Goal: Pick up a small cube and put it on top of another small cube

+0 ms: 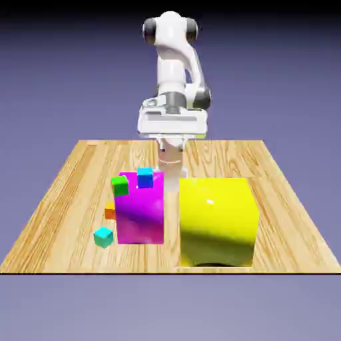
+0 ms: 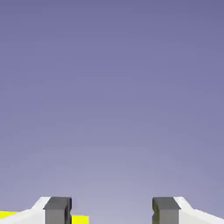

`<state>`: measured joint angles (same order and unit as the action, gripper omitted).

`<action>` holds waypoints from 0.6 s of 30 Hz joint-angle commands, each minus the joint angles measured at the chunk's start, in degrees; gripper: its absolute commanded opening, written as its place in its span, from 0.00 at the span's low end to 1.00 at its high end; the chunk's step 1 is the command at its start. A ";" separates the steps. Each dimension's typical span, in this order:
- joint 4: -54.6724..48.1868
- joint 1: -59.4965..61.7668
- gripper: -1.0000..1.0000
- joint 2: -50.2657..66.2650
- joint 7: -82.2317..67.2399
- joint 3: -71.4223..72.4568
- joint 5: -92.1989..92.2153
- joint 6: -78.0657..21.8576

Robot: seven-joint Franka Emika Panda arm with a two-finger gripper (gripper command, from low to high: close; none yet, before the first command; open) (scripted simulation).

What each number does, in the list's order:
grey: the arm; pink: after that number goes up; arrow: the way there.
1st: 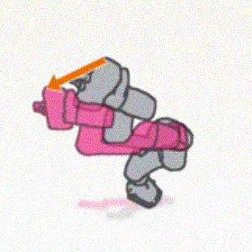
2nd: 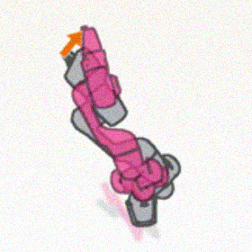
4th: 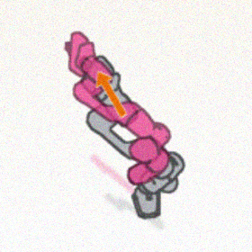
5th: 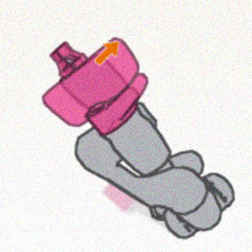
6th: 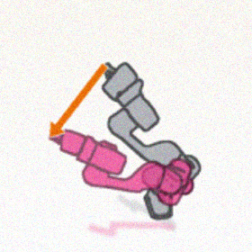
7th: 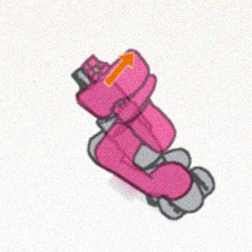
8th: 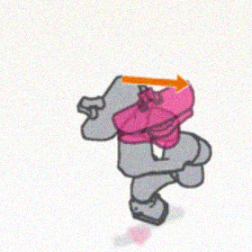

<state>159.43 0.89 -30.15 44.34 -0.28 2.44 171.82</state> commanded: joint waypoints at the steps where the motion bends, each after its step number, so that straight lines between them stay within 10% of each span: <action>1: -1.79 1.38 0.50 2.08 1.56 -0.08 1.69 -2.26; 18: -24.29 22.95 0.50 36.13 27.15 -3.53 34.06 -33.06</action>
<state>135.13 24.10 5.97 71.49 -3.81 36.49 138.75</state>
